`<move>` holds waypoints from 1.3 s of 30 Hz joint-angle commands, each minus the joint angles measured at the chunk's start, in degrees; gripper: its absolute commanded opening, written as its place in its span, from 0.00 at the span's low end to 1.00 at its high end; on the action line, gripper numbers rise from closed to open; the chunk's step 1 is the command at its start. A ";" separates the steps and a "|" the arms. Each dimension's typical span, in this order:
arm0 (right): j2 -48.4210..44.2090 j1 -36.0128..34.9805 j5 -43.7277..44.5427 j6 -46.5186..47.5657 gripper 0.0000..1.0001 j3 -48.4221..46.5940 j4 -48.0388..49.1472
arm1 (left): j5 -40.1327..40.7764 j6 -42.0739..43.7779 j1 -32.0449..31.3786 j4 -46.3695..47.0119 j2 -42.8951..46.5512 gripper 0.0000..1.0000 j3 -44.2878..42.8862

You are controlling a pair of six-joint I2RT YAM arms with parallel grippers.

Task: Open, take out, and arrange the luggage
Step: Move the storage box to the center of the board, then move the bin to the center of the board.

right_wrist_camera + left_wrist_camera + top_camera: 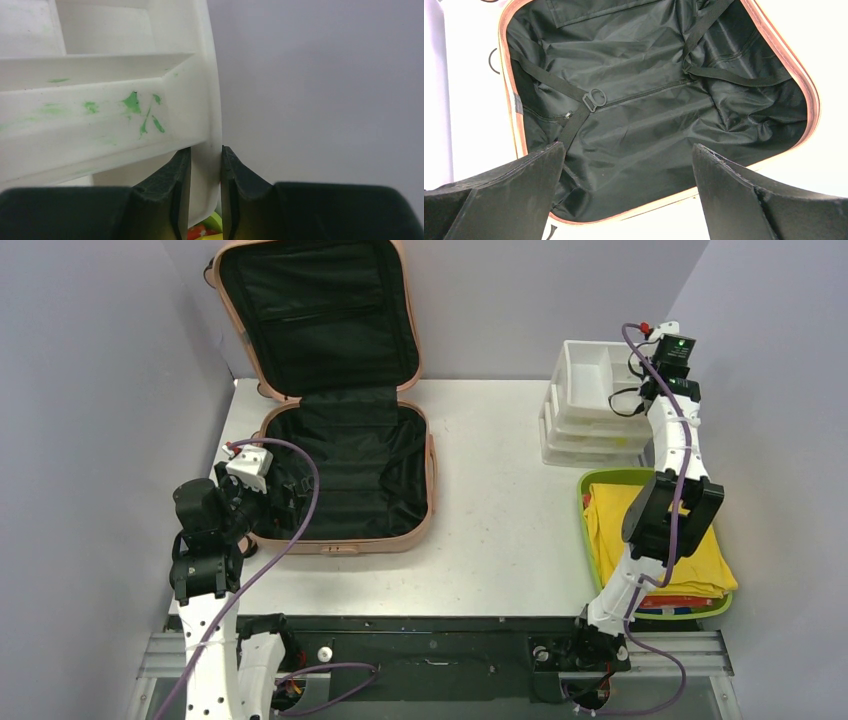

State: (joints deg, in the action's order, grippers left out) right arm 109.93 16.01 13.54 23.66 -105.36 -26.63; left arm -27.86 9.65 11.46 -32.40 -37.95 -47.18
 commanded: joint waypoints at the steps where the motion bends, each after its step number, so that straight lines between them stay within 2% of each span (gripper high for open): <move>1: 0.86 1.74 10.16 6.20 0.00 -5.75 7.82 | -1.54 -0.57 0.57 0.89 -0.17 0.96 -1.11; 6: 2.71 1.74 12.32 9.04 0.03 -7.41 9.55 | -1.81 -0.64 0.98 0.75 0.15 0.96 -0.97; 8: 3.05 1.74 12.76 9.63 0.09 -7.77 9.55 | -1.98 -0.72 1.09 0.63 0.08 0.96 -1.17; 12: 2.41 1.70 12.88 9.78 0.31 -7.92 8.83 | -2.30 -0.85 1.32 0.61 -0.05 0.96 -1.40; 13: 1.76 1.67 12.58 9.76 0.43 -7.92 7.79 | -2.34 -0.92 1.29 0.64 -0.04 0.96 -1.41; 14: 1.33 1.62 12.26 9.44 0.48 -7.93 7.19 | -2.35 -0.94 1.28 0.60 -0.03 0.96 -1.47; 15: 0.17 1.58 11.37 9.15 0.59 -7.88 5.73 | -2.32 -0.90 1.33 0.59 0.03 0.96 -1.49; 17: -2.34 1.50 10.55 8.10 0.69 -6.84 3.37 | -2.35 -0.88 1.36 0.47 0.13 0.96 -1.51; 19: -5.53 1.44 9.15 6.37 0.73 -5.68 -0.38 | -2.24 -0.82 1.44 0.43 0.34 0.96 -1.39; 22: -13.56 1.28 2.30 2.27 0.73 -1.70 -7.26 | -2.18 -0.71 1.71 0.29 0.81 0.96 -1.49; 24: -20.23 1.11 -3.54 -0.16 0.73 5.14 -10.57 | -2.22 -0.57 1.88 0.07 1.15 0.96 -1.51; 28: -33.83 -1.46 -12.18 -3.92 0.70 23.60 -10.45 | -2.70 -0.51 2.13 -0.03 1.26 0.96 -1.50; 32: -43.16 -8.06 -15.20 -6.25 0.65 39.19 -8.44 | -3.42 -0.59 2.47 -0.09 1.49 0.96 -1.55; 34: -45.61 -11.15 -16.10 -8.11 0.63 46.57 -5.96 | -3.57 -0.60 2.60 -0.19 1.79 0.96 -1.52; 39: -43.11 -15.13 -16.42 -10.56 0.58 51.57 -2.10 | -3.75 -0.38 2.90 -0.50 2.58 0.96 -1.39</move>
State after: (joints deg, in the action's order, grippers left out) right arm 64.23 2.50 -0.97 16.62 -55.81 -33.52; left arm -30.28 9.41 13.74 -33.28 -36.38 -47.18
